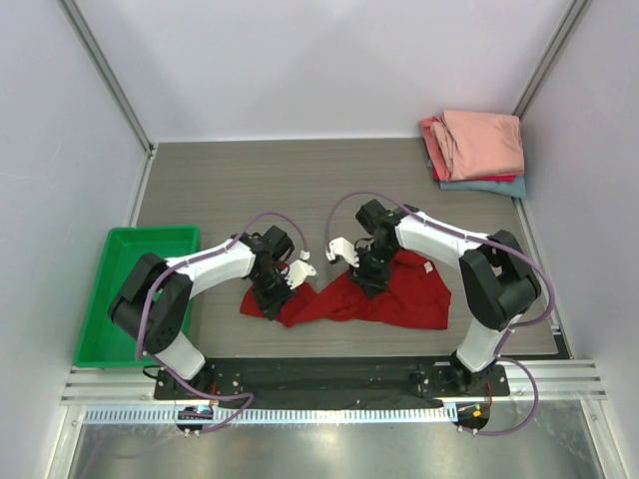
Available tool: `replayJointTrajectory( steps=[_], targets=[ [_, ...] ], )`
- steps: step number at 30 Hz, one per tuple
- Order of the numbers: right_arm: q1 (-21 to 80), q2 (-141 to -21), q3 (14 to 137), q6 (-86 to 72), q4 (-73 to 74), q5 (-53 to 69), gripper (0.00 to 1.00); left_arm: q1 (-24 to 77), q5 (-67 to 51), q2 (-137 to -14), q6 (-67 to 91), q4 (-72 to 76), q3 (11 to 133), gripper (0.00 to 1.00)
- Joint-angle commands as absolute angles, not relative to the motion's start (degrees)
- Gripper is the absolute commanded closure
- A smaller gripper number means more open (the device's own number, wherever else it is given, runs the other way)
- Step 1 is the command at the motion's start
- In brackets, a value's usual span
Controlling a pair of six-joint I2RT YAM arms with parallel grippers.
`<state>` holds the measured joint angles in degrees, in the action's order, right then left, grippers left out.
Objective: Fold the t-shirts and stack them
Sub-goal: Flatten the tshirt out
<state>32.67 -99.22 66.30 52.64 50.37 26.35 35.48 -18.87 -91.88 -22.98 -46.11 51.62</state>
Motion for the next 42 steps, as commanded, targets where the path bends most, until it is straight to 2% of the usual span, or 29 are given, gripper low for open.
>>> replayJointTrajectory(
  steps=[1,2,4,6,10,12,13,18,23,26,34,42],
  targets=[
    [33.0,-99.4,65.7,53.4,46.1,24.0,0.55,35.5,-18.7,-93.1,-23.6,-42.9,50.9,0.85],
    [33.0,-99.1,65.5,52.6,45.4,23.5,0.66,35.5,-18.5,-92.8,-23.8,-43.0,50.6,0.91],
    [33.0,-97.4,65.0,51.9,43.4,21.9,0.86,35.3,-18.5,-92.5,-23.9,-42.8,50.5,0.96],
    [33.0,-95.4,65.1,51.1,42.2,20.9,0.99,34.7,-18.6,-91.7,-24.1,-42.9,50.5,1.0],
    [32.9,-88.2,68.7,50.6,42.5,18.1,0.99,32.4,-16.8,-89.3,-26.4,-46.0,53.9,1.0],
    [32.7,-83.4,74.1,52.0,42.5,15.5,0.99,28.7,-16.6,-88.0,-28.3,-49.7,62.6,1.0],
    [32.5,-82.4,74.2,52.6,42.1,14.5,0.99,27.3,-16.7,-87.9,-28.8,-51.1,62.7,1.0],
    [30.7,-81.0,85.8,53.7,37.1,7.3,0.99,21.0,-14.0,-88.8,-33.2,-54.4,82.9,1.0],
    [29.1,-83.1,94.9,55.2,33.3,3.1,0.99,17.7,-13.4,-98.3,-34.2,-58.3,104.1,1.0],
    [29.1,-80.2,94.0,57.2,33.8,3.6,0.99,15.9,-11.8,-103.9,-34.8,-60.4,112.5,1.0],
    [30.5,-66.8,84.6,54.8,49.1,9.0,0.99,13.3,-9.5,-112.8,-35.8,-59.6,123.1,1.0],
    [30.4,-60.6,75.9,55.9,51.5,6.8,0.99,14.2,-13.5,-114.7,-34.5,-58.5,126.8,1.0]
  ],
)
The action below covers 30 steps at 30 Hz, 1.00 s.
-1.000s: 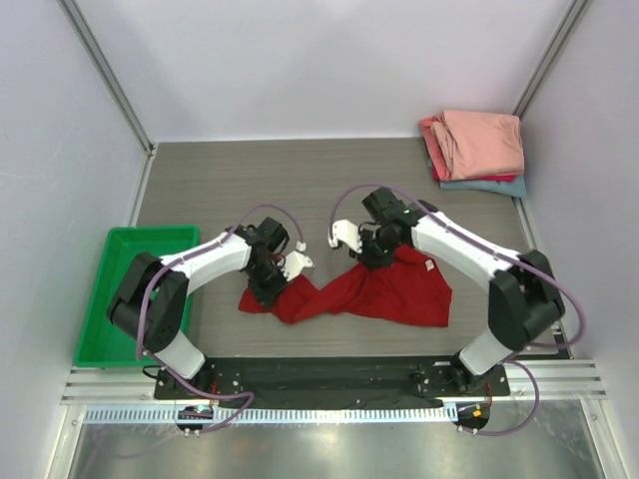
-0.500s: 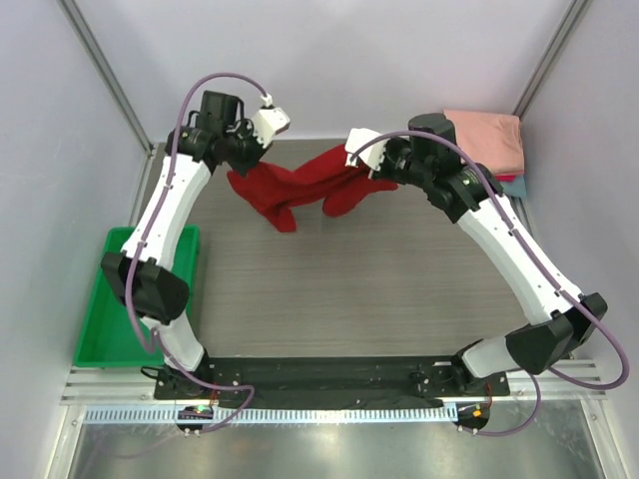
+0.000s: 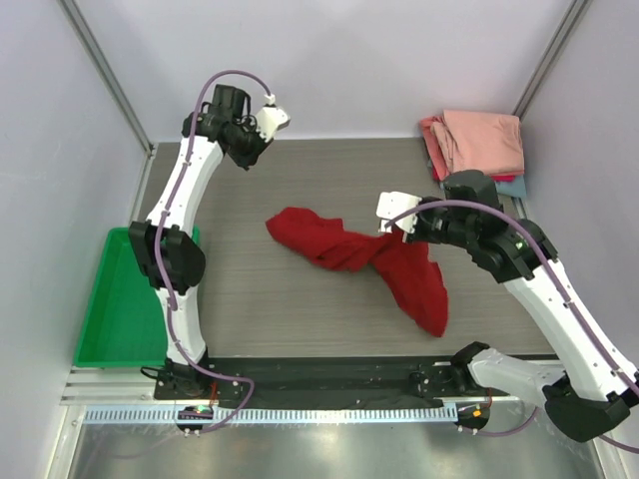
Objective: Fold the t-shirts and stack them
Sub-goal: Flatten the tshirt out
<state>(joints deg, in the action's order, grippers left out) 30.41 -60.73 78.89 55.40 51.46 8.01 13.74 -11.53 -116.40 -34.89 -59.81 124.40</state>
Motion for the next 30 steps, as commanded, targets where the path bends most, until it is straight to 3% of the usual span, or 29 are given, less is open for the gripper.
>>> replayJointTrajectory(
  steps=[1,7,9,12,13,14,16,19,30],
  targets=[
    [30.5,-60.6,74.9,55.8,51.5,7.2,0.99,14.8,-12.9,-116.6,-34.7,-58.2,127.4,0.99],
    [30.5,-64.1,68.2,52.7,50.4,9.3,0.99,17.1,-11.8,-129.4,-35.2,-63.3,140.5,1.0],
    [30.5,-65.3,67.9,52.5,50.7,9.2,0.99,17.1,-15.6,-129.5,-35.1,-69.8,137.4,0.97],
    [30.5,-66.0,67.7,52.2,50.2,9.8,0.99,17.1,-19.4,-120.1,-34.2,-67.3,122.6,0.74],
    [30.5,-66.0,67.5,51.9,49.8,10.0,0.99,17.2,-19.9,-117.5,-33.9,-65.0,111.8,0.67],
    [30.5,-66.3,67.2,51.7,49.6,10.4,0.99,17.5,-20.6,-114.8,-34.3,-61.7,107.8,0.64],
    [30.5,-66.6,67.0,51.2,49.3,10.7,0.99,18.1,-20.1,-112.1,-35.0,-61.0,102.2,0.55],
    [30.5,-67.9,67.0,51.1,49.2,11.2,0.99,18.9,-19.8,-116.3,-34.4,-64.1,105.3,0.48],
    [30.5,-71.5,69.6,50.4,48.9,11.3,0.99,20.4,-23.6,-128.2,-29.3,-66.9,113.3,0.46]
  ],
)
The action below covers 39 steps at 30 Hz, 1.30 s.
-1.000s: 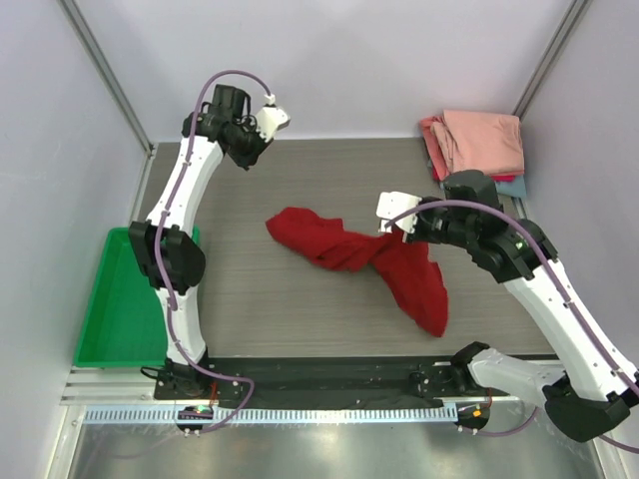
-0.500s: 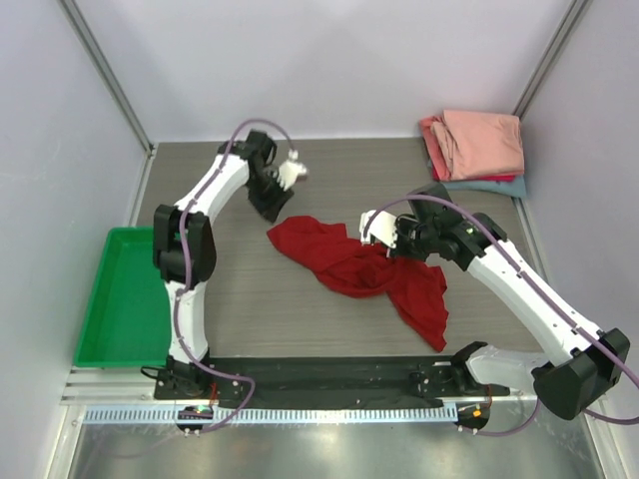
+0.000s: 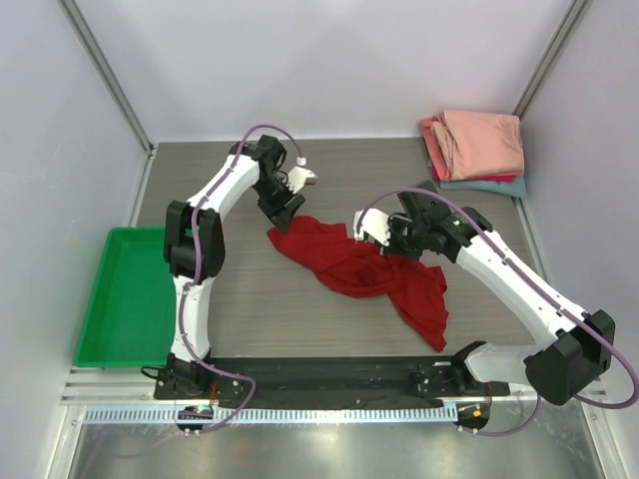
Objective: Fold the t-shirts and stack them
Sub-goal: Flatten the tshirt out
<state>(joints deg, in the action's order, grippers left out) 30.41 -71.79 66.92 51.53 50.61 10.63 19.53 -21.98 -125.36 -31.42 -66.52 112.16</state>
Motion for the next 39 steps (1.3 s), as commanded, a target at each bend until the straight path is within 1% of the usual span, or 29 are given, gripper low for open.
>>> replayJointTrajectory(
  steps=[1,5,8,9,11,12,13,15,16,18,19,21,23,26,30,32,34,36,37,38,39],
  targets=[
    [30.5,-71.6,69.8,50.4,48.9,11.1,0.99,20.4,-23.0,-128.8,-28.8,-66.7,113.3,0.47],
    [30.5,-71.9,69.9,50.2,48.4,10.8,0.99,20.5,-22.5,-131.0,-27.6,-65.7,113.3,0.51],
    [30.5,-72.3,69.9,50.0,48.1,10.7,0.99,20.5,-22.9,-131.4,-27.2,-65.0,113.0,0.6],
    [30.6,-72.3,69.9,50.0,47.9,10.7,0.99,20.5,-22.9,-131.8,-27.1,-65.1,113.4,0.68],
    [30.6,-72.8,70.0,50.0,47.6,10.5,0.99,20.4,-22.9,-132.2,-26.5,-65.6,113.8,0.79],
    [30.5,-73.0,70.2,50.0,47.4,10.5,0.99,20.3,-22.9,-131.6,-26.2,-65.6,113.8,0.93],
    [30.5,-73.3,70.7,50.0,47.4,10.3,0.99,20.3,-23.0,-131.0,-25.9,-65.5,113.6,0.98],
    [30.5,-73.5,71.5,50.0,47.0,9.8,0.99,20.2,-23.5,-128.2,-25.8,-65.3,112.5,1.0],
    [30.5,-73.5,72.0,50.0,46.8,9.3,0.99,20.2,-23.5,-123.8,-25.7,-64.1,111.6,1.0],
    [30.5,-73.0,73.2,50.3,45.6,7.0,0.99,20.0,-23.5,-118.9,-25.6,-63.5,109.8,1.0],
    [30.5,-72.9,74.3,50.5,45.2,6.2,0.99,20.0,-23.6,-113.8,-25.9,-64.0,109.3,1.0],
    [30.5,-71.9,75.1,51.1,45.1,4.8,0.99,20.0,-25.0,-109.7,-27.6,-66.2,109.6,1.0],
    [30.5,-68.2,74.9,51.1,45.7,4.9,0.99,20.3,-26.5,-105.6,-27.9,-70.0,109.5,1.0],
    [30.6,-62.3,72.3,51.2,47.0,5.1,0.99,21.5,-29.1,-101.4,-27.5,-73.6,107.9,1.0],
    [30.6,-59.9,70.1,51.6,47.2,2.4,0.99,24.3,-29.0,-98.4,-29.8,-76.3,104.7,0.99],
    [30.6,-61.0,69.3,51.8,45.5,1.1,0.99,24.5,-27.8,-99.4,-31.2,-76.2,104.7,0.98],
    [30.6,-62.2,68.4,53.1,43.4,0.7,0.99,24.2,-25.2,-104.7,-34.0,-75.8,107.7,0.98],
    [30.6,-65.4,67.8,54.7,40.0,0.9,0.99,23.2,-23.0,-110.5,-35.9,-76.0,115.5,0.99],
    [30.5,-66.5,67.2,56.5,38.7,1.0,0.99,21.9,-22.5,-117.8,-37.1,-76.7,119.2,0.99],
    [30.5,-68.2,67.0,57.1,36.2,1.0,0.99,21.2,-22.0,-121.6,-37.4,-77.3,128.4,0.99],
    [30.3,-71.2,67.1,57.7,35.3,1.1,0.99,20.6,-20.5,-125.5,-37.4,-78.3,133.9,0.99]
  ],
)
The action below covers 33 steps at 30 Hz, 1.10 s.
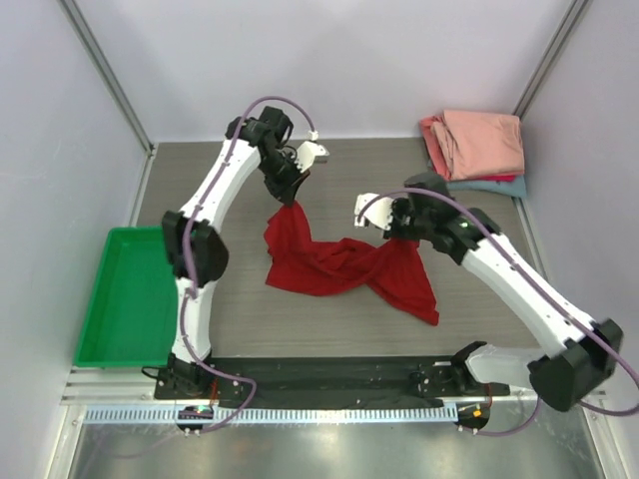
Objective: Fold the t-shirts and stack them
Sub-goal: Flatten the tshirt out
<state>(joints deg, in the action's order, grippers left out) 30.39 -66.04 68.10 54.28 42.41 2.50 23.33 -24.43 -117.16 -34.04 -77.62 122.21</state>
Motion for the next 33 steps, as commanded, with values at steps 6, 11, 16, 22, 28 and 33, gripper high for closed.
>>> replayJointTrajectory(
  steps=[6,11,16,22,28,33],
  targets=[
    [29.9,-80.0,73.0,55.5,34.1,1.9,0.99,17.6,-15.5,-132.4,-34.0,-79.6,138.1,0.57],
    [29.9,-78.6,71.5,53.6,34.0,3.1,0.99,19.4,-13.8,-103.4,-36.1,-55.4,93.5,0.52],
    [29.9,-77.6,69.3,52.1,34.4,3.7,0.99,20.9,-13.3,-102.0,-36.7,-56.8,88.1,0.53],
    [29.9,-78.6,70.7,50.9,34.9,4.5,0.99,20.9,-12.7,-108.9,-35.5,-55.8,91.0,0.5],
    [29.9,-78.9,71.5,50.5,34.9,4.0,0.99,20.8,-11.8,-115.7,-35.2,-55.1,95.4,0.51],
    [29.9,-78.9,71.0,50.4,34.8,4.0,0.99,20.8,-11.4,-119.1,-34.5,-55.1,98.9,0.52]
  ],
)
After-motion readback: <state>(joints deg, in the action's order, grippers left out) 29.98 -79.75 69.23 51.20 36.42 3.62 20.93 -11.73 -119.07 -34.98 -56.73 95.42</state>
